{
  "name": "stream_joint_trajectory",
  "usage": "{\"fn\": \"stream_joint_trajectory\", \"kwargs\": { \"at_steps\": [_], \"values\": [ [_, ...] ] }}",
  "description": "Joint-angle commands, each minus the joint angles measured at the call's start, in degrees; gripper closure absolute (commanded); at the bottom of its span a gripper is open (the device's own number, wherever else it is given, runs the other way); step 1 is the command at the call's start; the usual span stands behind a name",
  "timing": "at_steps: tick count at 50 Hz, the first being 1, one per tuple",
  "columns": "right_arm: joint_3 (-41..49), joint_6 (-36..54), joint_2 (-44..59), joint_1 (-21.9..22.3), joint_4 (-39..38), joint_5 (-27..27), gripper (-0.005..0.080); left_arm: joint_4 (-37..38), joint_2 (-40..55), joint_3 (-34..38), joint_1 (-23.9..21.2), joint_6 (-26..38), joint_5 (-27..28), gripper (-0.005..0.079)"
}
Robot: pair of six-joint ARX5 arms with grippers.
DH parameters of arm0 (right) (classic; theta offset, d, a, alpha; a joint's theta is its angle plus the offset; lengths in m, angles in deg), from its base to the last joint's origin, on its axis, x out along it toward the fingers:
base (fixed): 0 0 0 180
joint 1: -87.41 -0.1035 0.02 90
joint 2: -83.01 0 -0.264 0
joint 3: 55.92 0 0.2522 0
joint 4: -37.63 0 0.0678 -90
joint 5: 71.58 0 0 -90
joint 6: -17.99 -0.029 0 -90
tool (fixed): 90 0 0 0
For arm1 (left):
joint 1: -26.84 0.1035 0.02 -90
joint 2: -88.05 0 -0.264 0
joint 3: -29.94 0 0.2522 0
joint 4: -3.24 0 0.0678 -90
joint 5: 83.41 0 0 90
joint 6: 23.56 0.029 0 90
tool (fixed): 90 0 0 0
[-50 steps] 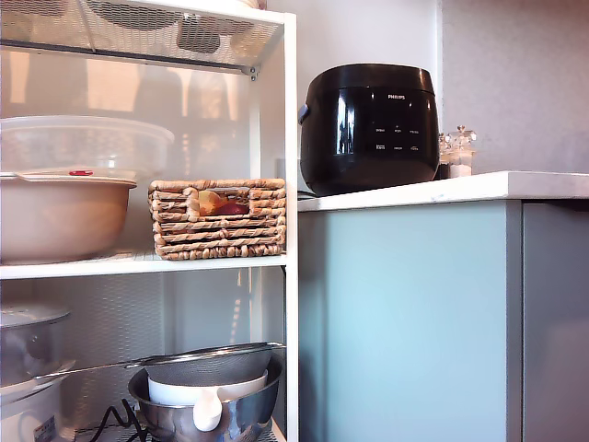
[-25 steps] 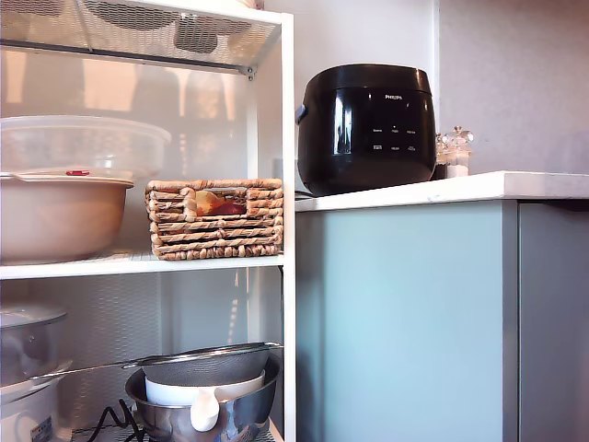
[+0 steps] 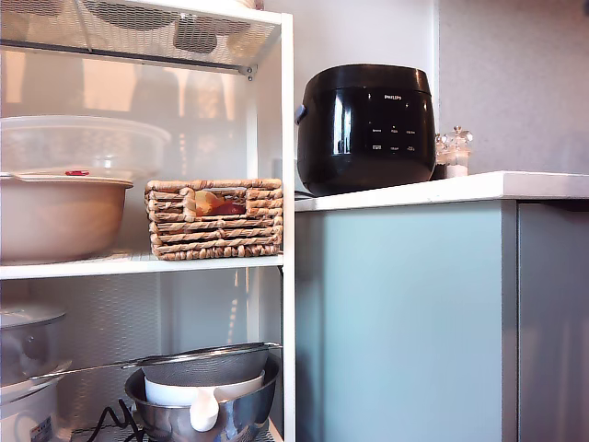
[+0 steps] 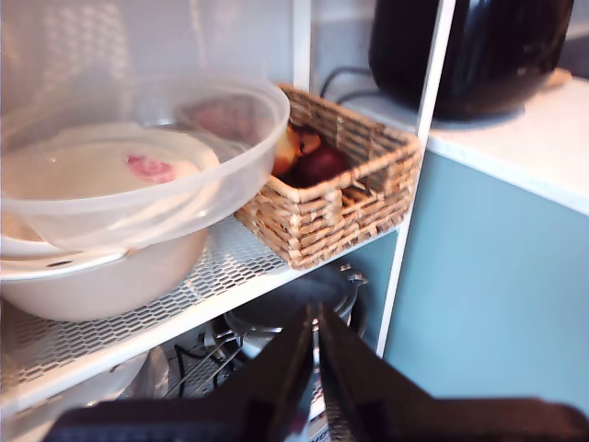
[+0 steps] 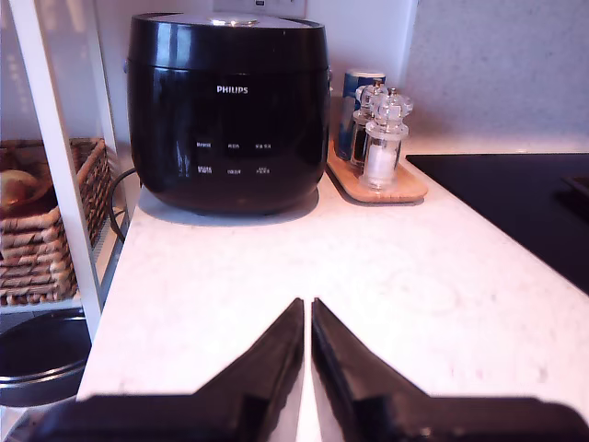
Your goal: Pick up the plastic microwave lid from the counter next to you, then place it on the shelf
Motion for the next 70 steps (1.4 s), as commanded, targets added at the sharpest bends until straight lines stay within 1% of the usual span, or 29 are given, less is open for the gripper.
{"fn": "stream_joint_trajectory", "kwargs": {
  "at_steps": [1, 9, 15, 19, 23, 32, 38, 43, 50, 51, 54, 60, 70],
  "values": [
    [3.80, 0.33, -2.08, 0.17, -1.09, 0.02, 0.0765, -0.96, -1.25, 3.13, -0.15, -0.39, -1.27, 0.0766],
    [10.40, -0.33, -8.00, 0.13, -5.33, 0.02, 0.0765, -4.20, -5.03, 7.10, -0.15, -3.63, -3.19, 0.0766],
    [14.58, -0.70, -12.11, 0.13, -5.75, 1.18, 0.0765, -4.50, -8.15, 9.31, -0.15, -3.80, -5.31, 0.0766],
    [16.68, -3.02, -14.97, 0.13, -6.95, 3.30, 0.0765, -4.48, -10.21, 10.75, -0.15, -3.78, -5.53, 0.0766],
    [18.86, -2.91, -17.97, 0.13, -7.32, 4.63, 0.0765, -4.44, -12.37, 11.98, -0.15, -3.80, -5.51, 0.0766],
    [24.72, -3.15, -24.94, 0.02, -7.41, 4.70, 0.0765, -4.07, -17.51, 15.08, -0.15, -3.87, -5.51, 0.0766],
    [27.74, -3.13, -29.81, 0.02, -6.97, 4.63, 0.0765, -2.23, -21.81, 16.90, -0.15, -4.24, -5.42, 0.0766],
    [28.94, -2.64, -33.33, 0.02, -4.79, 4.61, 0.0765, 0.42, -25.88, 17.55, -0.15, -4.24, -5.55, 0.0766],
    [29.09, -4.90, -36.70, 0.02, 1.31, 3.08, 0.0765, 3.32, -31.08, 17.68, -0.15, -4.94, -5.46, 0.0766],
    [29.09, -5.01, -36.87, 0.02, 2.21, 2.75, 0.0765, 3.50, -31.34, 17.68, -0.15, -6.34, -5.44, 0.0766],
    [29.09, -4.94, -37.03, 0.02, 4.07, 2.80, 0.0765, 3.89, -31.23, 17.64, -0.15, -7.91, -5.51, 0.0766],
    [29.09, -4.76, -37.05, 0.02, 9.20, 2.82, 0.0765, 5.75, -31.23, 17.62, -0.15, -7.85, -5.44, 0.0766],
    [29.09, -4.76, -37.03, 0.02, 18.86, 2.80, 0.0765, 11.30, -31.23, 17.62, -0.15, -7.78, -5.49, 0.0766]
  ]
}}
